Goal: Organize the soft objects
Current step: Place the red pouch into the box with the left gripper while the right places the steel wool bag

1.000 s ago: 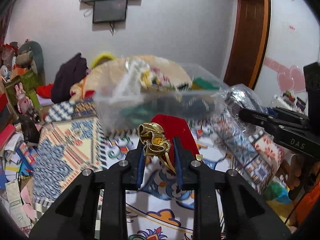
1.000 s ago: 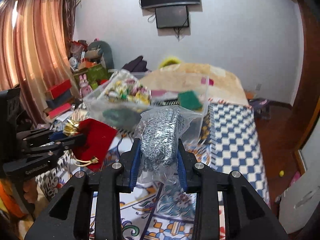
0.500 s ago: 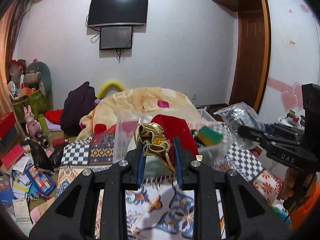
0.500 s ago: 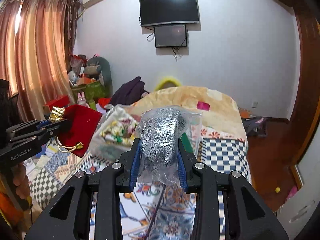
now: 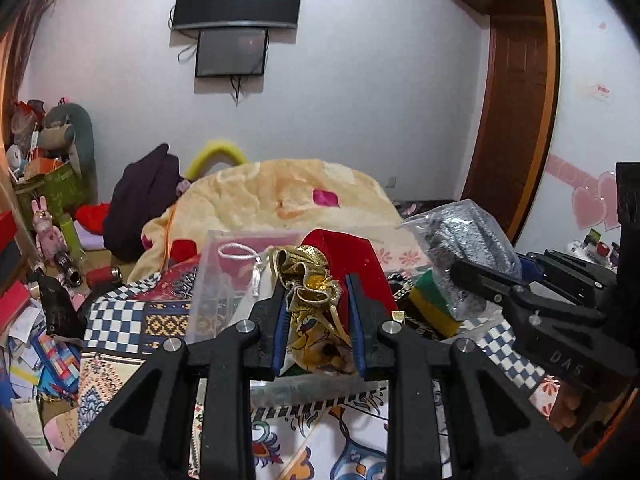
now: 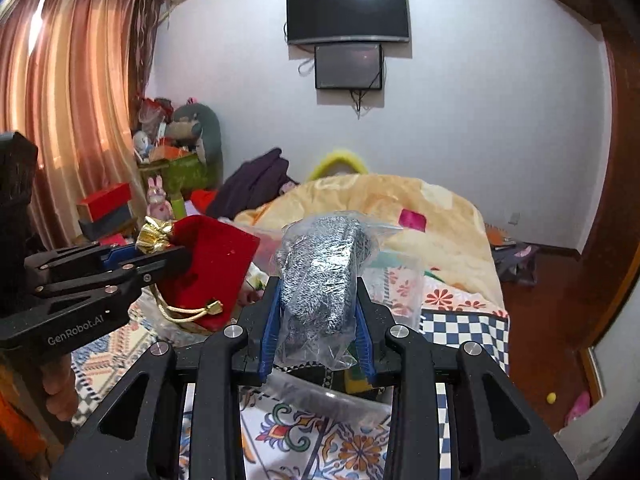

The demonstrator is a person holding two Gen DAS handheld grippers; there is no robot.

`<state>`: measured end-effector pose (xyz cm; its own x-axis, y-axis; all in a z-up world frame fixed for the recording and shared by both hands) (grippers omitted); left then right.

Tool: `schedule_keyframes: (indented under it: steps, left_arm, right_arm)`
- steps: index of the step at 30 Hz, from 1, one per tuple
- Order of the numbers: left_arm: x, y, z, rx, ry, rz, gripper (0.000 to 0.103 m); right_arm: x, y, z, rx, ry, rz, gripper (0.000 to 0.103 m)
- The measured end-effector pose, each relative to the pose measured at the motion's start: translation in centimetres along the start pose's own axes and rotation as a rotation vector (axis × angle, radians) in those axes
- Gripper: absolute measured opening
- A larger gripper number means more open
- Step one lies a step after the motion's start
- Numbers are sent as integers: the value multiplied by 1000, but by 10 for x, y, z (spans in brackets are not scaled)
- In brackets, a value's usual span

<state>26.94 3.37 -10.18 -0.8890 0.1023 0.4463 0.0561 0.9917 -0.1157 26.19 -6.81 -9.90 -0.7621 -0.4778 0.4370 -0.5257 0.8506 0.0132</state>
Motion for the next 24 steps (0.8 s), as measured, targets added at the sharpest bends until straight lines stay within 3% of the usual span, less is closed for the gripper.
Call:
schedule_keyframes:
  steps: [8,10,12,15,24]
  left_arm:
    - [-28,2,25,-63,65,-71,26]
    - [-31,5,30,-56,82,-76,39]
    - [-32,8,32,-40,82,-85,47]
    - [-25,9,33,-27,75,-83,51]
    - [18,3,20,-49,-17,-54,66]
  right_arm:
    - [-32,0,30,23,127,15,30]
    - [-33,1,36,31,148,15,31]
    - [-30,-2,34,29,138,26,39]
    - [-27,-5,30,7,137,11,62]
    - [3,-3,15,39,72,20,62]
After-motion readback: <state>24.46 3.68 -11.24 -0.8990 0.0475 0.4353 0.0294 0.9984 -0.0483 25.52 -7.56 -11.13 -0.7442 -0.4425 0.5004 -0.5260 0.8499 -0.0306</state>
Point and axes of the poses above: each gripper's, at about its wrist camera, not at the fingertips, and x roughly against the way its jaws point, y to its left, z to its underside, the point moved 9 cm from there along -x, roughly the way its jaws point, and after that the axes turned 3 degrees about -y, right-handed, at the moved point
